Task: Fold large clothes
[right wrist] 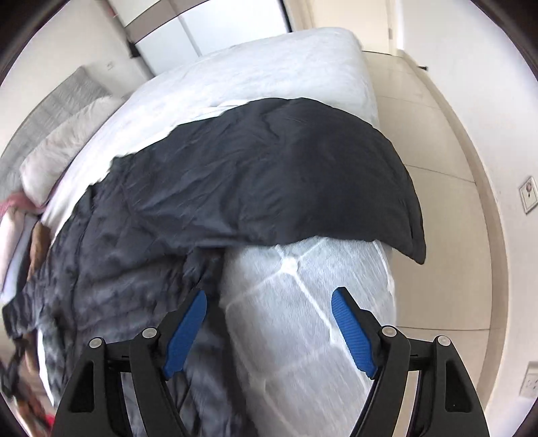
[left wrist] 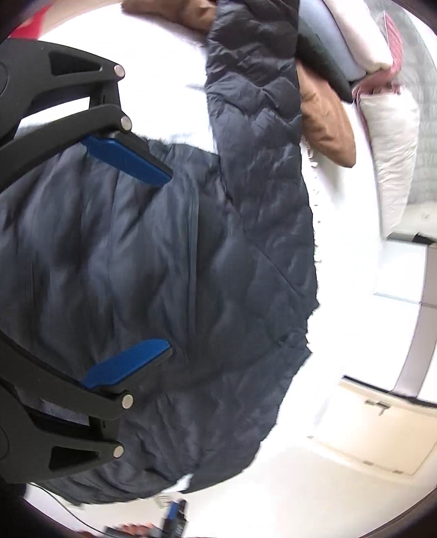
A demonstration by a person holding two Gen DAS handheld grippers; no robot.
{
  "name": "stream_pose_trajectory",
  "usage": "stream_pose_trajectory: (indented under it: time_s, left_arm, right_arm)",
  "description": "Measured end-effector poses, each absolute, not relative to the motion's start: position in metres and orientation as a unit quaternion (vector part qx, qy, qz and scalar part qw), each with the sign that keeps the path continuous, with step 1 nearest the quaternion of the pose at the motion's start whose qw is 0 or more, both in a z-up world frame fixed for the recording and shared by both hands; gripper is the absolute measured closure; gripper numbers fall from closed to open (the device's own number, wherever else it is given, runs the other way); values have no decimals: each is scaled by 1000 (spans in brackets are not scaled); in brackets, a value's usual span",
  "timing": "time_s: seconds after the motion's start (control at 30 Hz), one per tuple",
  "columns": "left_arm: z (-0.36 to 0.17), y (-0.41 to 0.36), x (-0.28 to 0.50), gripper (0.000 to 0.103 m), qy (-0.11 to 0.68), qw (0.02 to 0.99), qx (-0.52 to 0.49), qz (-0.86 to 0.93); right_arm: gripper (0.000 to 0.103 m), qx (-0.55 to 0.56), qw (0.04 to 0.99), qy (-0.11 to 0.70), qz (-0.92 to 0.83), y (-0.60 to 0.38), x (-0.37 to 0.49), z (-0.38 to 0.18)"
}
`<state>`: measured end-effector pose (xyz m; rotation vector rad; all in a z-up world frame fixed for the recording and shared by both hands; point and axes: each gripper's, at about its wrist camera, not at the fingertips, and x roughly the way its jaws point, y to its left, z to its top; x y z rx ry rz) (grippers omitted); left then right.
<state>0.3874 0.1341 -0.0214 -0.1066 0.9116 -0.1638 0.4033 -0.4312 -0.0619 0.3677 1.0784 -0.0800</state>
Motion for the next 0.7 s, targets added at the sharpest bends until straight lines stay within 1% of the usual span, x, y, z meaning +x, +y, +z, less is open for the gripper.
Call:
stream_pose_trajectory:
  time_s: [0.13,0.23,0.27,0.3,0.33,0.37,0.4,0.43,0.5,0.6,0.7]
  left_arm:
    - [-49,163,420,10,475,872,-34,-114]
    - [-68,179,435,15,504,846,-84,-150]
    - [-72,181,435,22,509,839,-99,-166]
    - [-73,181,433,39,511,833,-107,-183]
    - [-71,180,428,50,507,829,-110,-209]
    - [-68,178,421,68,499,827,-109,-233]
    - [-64,175,413,84,489,829,-102,-252]
    - [-60,172,407,90,482,832,-91,-260]
    - [-51,171,389,95,467,839,-68,-271]
    - [-39,171,364,95,456,840,-39,-291]
    - [-38,173,344,94,469,831,-10,-298]
  right_arm:
    - [25,132,854,503,17,-389,398,-35]
    - [24,141,852,501,61,-359,404,-30]
    - [24,145,849,502,75,-352,400,-29]
    - [24,149,846,504,88,-344,400,-31]
    - [24,151,842,508,103,-333,398,-31]
    - [24,149,837,513,120,-317,401,-33]
    - [24,146,833,517,137,-304,403,-34]
    - [24,138,827,521,160,-284,405,-34]
    - [24,131,819,525,192,-253,408,-36]
    - [24,136,804,530,233,-212,414,-38]
    - [24,133,791,531,271,-163,421,-41]
